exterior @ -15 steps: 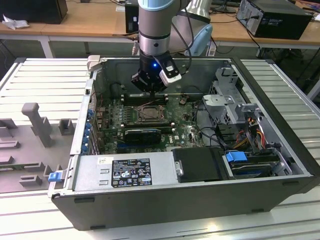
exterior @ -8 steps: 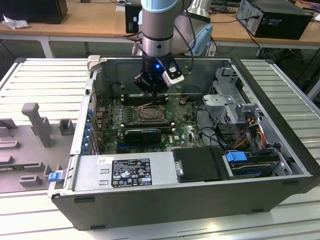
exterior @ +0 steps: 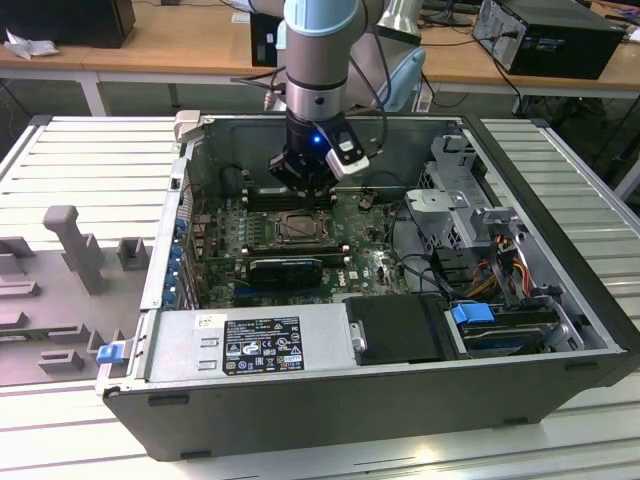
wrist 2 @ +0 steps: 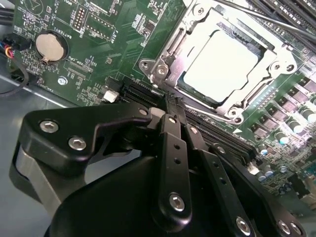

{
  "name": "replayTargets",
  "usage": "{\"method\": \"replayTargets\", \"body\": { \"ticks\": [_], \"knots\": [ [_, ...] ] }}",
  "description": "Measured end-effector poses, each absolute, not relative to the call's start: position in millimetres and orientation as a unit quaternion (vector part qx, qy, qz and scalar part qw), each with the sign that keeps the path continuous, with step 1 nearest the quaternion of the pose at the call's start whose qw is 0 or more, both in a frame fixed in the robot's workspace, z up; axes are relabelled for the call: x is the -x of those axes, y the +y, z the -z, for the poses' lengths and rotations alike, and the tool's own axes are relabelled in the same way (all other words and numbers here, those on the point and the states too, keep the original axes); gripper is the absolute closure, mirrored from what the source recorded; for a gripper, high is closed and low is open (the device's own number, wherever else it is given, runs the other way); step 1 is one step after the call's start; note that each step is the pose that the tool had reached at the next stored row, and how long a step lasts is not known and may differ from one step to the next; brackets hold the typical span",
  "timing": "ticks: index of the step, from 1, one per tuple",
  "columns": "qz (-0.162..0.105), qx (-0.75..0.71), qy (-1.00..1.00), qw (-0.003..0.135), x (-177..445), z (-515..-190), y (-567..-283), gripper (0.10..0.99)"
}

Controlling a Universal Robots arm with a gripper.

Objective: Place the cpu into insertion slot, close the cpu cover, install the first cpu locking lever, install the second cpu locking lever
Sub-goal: 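Install the first cpu locking lever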

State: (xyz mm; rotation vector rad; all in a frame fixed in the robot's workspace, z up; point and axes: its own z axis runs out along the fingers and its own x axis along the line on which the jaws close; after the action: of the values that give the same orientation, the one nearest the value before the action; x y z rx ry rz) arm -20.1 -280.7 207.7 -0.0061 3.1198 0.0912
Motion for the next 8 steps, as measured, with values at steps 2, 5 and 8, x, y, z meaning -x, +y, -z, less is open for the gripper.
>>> {"method": "replayTargets", "body": {
  "ticks": [2,5,8],
  "knots": [
    [-0.029,0.003,1.0,0.01,19.4,-206.3,-280.7,0.98],
    [-0.024,0.003,1.0,0.01,19.3,-205.2,-280.7,0.98],
    [-0.015,0.003,1.0,0.01,19.3,-203.6,-280.7,0.98]
  ]
}}
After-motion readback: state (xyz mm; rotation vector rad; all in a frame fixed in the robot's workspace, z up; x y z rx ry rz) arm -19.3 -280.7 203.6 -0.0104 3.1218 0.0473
